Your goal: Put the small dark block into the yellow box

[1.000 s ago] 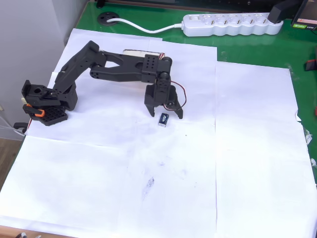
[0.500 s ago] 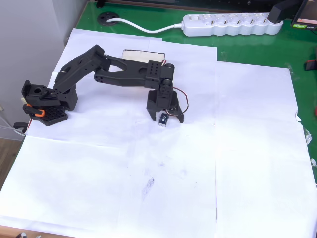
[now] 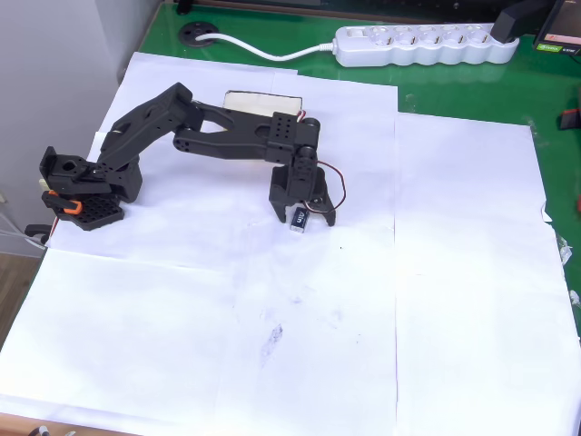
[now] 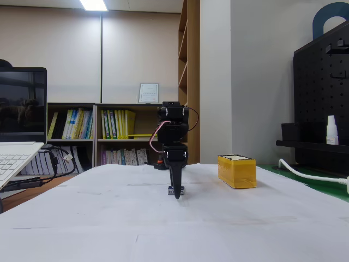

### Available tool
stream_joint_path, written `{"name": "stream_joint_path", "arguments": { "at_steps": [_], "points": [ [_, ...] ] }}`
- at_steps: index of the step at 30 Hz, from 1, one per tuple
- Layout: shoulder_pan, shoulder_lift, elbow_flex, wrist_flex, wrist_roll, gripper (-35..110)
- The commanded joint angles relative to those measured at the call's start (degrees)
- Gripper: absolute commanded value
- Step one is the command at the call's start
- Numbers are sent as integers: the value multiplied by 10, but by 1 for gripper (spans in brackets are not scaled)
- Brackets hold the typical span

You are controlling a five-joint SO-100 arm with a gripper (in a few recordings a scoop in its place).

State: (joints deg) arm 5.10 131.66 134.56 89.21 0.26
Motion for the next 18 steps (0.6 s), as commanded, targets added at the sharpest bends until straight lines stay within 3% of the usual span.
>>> {"name": "stream_joint_path", "arguments": {
  "at_steps": [1,6,18],
  "points": [
    [1,-12,25,3,-12,23],
    [-3,-18,17,-4,-12,13],
    [3,-19,13,-18,-17,6]
  ]
}}
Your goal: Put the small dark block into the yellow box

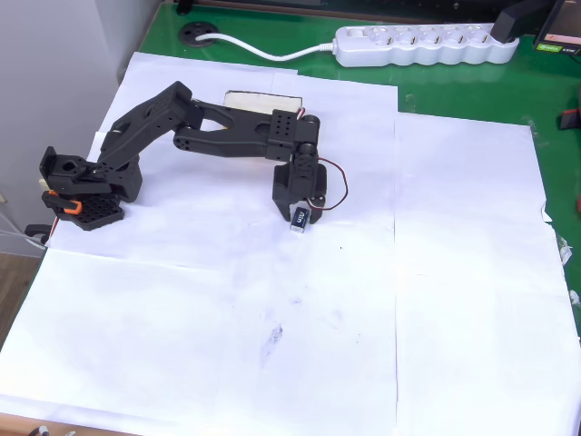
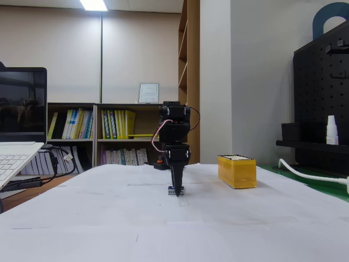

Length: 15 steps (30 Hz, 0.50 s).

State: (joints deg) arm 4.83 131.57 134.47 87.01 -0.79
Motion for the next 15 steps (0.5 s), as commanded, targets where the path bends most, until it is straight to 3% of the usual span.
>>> {"name": "stream_joint_path", "arguments": {
  "at_steps": [1,15],
  "points": [
    [6,-18,15,4,-7,4],
    [16,-87,-22,-10,-26,0]
  ]
}}
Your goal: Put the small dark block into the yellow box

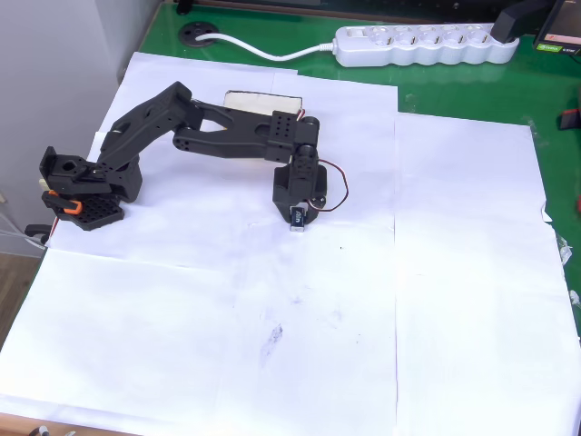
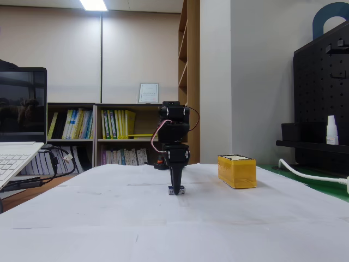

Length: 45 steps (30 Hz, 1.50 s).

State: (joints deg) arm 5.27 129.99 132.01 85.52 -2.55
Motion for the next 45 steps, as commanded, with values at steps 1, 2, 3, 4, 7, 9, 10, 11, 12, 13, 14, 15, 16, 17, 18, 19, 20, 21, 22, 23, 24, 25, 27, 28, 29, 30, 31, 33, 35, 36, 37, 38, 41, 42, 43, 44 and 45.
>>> {"name": "stream_joint_path", "arguments": {
  "at_steps": [1,2,3,4,7,9,10,11,12,13,14,15,16,17,18,19,20,21,22,23,24,25,27,28,29,30,31,33,35,36,37,38,41,42,43,44,45],
  "points": [
    [11,-88,3,9,-11,0],
    [11,-104,6,17,-15,0],
    [11,-118,13,26,-22,0],
    [13,-133,21,34,-26,0],
    [23,-163,62,45,-47,0],
    [27,-174,119,69,-60,0],
    [27,-182,147,83,-68,0],
    [27,-191,171,98,-71,0],
    [27,-200,193,112,-76,0],
    [25,-211,214,124,-83,0],
    [24,-221,228,137,-91,0],
    [20,-236,236,146,-97,0],
    [15,-253,238,156,-107,0],
    [8,-270,238,165,-119,0],
    [-1,-286,238,173,-131,0],
    [-11,-301,238,181,-149,0],
    [-24,-323,233,184,-168,0],
    [-38,-344,221,184,-185,0],
    [-52,-366,206,181,-210,0],
    [-66,-387,191,177,-231,0],
    [-78,-405,178,175,-243,0],
    [-90,-420,171,174,-257,0],
    [-118,-453,141,176,-293,0],
    [-135,-471,117,173,-308,0],
    [-154,-486,96,173,-320,0],
    [-172,-498,75,173,-328,0],
    [-193,-512,49,173,-343,0],
    [-231,-533,-6,173,-363,0],
    [-265,-552,-75,171,-399,0],
    [-278,-558,-109,164,-410,0],
    [-289,-560,-139,156,-418,0],
    [-298,-560,-163,142,-419,0],
    [-325,-557,-220,105,-431,0],
    [-332,-556,-235,98,-437,0],
    [-338,-556,-250,86,-444,0],
    [-344,-556,-267,70,-449,0],
    [-349,-556,-281,57,-455,0]
  ]
}}
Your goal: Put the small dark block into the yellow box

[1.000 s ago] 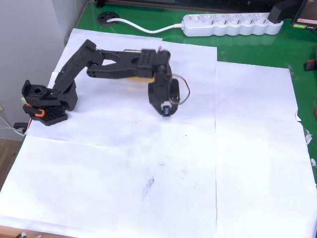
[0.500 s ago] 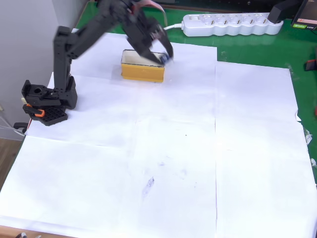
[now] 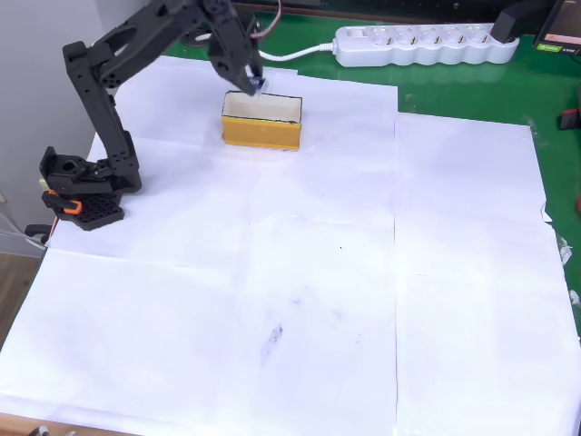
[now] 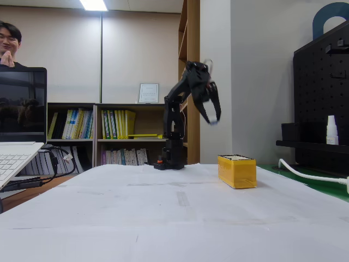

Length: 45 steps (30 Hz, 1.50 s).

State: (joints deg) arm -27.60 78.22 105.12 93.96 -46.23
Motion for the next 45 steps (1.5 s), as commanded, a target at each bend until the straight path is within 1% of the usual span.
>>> {"name": "stream_joint_path", "arguments": {
  "at_steps": [1,5,13,17,21,28,30,33,38,45],
  "points": [
    [-25,-39,-26,-42,-24,0],
    [-42,-29,-55,-84,-38,0],
    [-72,36,-52,-138,-49,0],
    [-76,78,-37,-152,-59,0],
    [-75,124,-33,-188,-73,0],
    [-74,163,-12,-200,-91,0],
    [-73,163,-12,-201,-105,3],
    [-69,164,-11,-199,-119,15],
    [-58,161,-6,-194,-138,27],
    [-41,96,-6,-206,-135,29]
  ]
}}
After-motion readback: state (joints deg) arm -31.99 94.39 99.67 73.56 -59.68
